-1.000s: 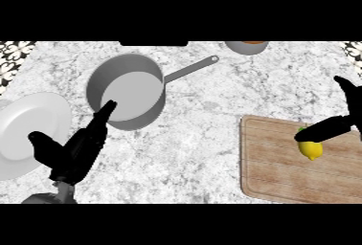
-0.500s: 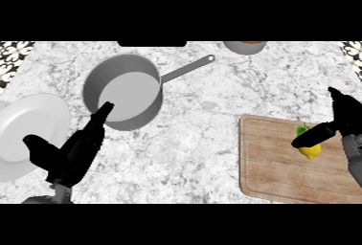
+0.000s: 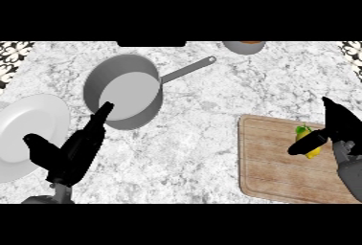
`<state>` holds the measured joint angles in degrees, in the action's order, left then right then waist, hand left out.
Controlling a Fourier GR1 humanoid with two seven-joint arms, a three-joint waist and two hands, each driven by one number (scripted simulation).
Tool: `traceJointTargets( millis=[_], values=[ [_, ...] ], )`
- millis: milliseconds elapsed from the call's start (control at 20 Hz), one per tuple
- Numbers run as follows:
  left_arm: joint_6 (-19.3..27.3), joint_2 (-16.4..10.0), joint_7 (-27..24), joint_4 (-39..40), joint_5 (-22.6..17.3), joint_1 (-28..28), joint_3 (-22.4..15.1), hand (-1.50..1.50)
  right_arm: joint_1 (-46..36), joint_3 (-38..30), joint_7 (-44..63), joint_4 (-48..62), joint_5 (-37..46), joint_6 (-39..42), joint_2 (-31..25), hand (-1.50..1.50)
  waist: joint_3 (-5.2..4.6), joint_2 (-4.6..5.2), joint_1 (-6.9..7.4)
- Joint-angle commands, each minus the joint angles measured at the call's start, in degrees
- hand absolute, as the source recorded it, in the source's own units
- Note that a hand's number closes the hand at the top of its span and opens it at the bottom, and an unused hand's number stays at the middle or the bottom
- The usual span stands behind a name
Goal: Pick the lemon from the cutting board and place it in the pot
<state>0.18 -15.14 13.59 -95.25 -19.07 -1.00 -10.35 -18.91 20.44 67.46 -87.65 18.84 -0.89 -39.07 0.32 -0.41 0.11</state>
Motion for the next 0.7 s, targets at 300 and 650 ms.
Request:
traceJointTargets(
  millis=[300, 650],
  values=[
    [-0.35, 3.46, 2.53, 0.17, 1.61, 0.33, -3.34, 0.00, 2.30, -1.66, 5.21, 4.49, 4.97, -0.69, 6.04, -1.50, -0.33, 0.39, -0.02],
    [-0.64, 4.71, 2.25, 0.88, 2.63, 0.36, -3.17, 0.00, 4.41, -4.67, 4.80, 3.52, 6.12, 2.52, 6.37, -1.50, -0.34, 0.34, -0.22]
  ],
)
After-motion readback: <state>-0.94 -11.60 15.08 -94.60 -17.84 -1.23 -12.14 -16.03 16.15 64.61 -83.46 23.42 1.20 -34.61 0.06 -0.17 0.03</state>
